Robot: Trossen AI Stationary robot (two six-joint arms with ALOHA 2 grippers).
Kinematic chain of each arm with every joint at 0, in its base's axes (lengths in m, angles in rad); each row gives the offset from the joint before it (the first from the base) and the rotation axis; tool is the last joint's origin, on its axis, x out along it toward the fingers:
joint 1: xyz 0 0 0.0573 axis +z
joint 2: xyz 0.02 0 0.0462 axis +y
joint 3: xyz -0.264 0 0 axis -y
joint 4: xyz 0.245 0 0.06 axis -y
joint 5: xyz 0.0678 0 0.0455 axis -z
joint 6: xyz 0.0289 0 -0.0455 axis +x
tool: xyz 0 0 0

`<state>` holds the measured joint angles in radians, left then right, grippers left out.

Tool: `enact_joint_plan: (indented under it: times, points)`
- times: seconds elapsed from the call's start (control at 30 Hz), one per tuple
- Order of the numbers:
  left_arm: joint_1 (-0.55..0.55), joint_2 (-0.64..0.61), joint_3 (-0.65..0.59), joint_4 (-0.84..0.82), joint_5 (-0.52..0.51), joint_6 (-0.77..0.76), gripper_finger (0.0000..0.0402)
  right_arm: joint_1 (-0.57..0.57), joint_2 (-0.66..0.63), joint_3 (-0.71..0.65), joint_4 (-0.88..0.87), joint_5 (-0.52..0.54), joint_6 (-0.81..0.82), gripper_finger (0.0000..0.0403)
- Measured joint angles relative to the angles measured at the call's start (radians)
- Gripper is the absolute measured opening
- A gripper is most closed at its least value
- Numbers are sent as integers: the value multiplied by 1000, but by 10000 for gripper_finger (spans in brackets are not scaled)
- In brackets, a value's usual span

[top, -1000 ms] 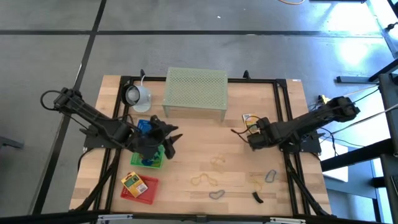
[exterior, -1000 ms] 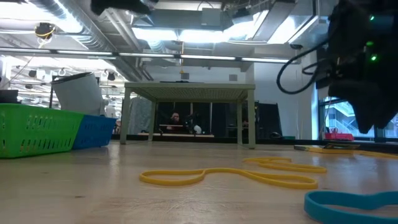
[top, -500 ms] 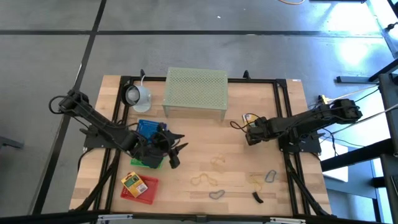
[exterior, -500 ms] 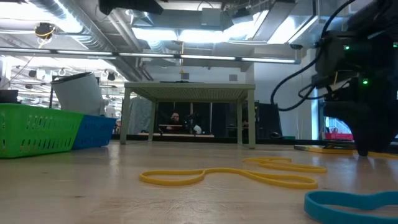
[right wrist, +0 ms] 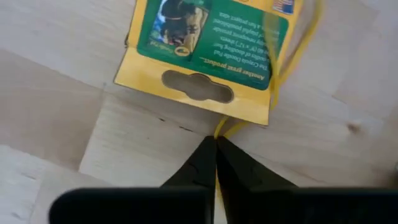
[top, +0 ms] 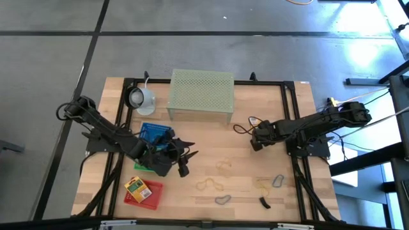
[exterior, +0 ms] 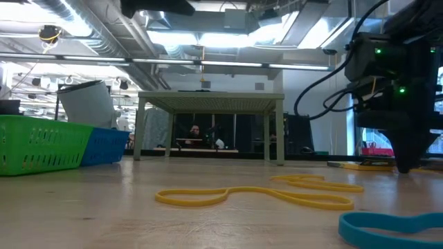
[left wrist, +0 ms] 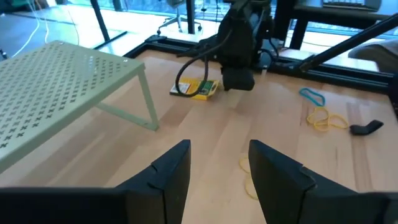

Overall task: Pick & Place Office Desk Supplies
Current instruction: Put the yellow rubber band into the blue bin

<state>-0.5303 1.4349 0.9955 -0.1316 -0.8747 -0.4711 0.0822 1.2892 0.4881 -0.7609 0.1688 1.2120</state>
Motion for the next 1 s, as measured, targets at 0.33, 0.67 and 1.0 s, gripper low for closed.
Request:
enact_joint_plan:
  times: [0.33, 0.67, 1.0]
  points:
    - [-12, 0, -3, 5, -3, 47, 156, 35, 3, 109, -19, 0, -226, 5]
    - [-11, 55, -5, 2, 13, 73, 156, 147, 1, 303, 127, 143, -435, 4]
    - [31, 124, -5, 152, 31, 201, 168, 219, 0, 322, 589, 107, -741, 4]
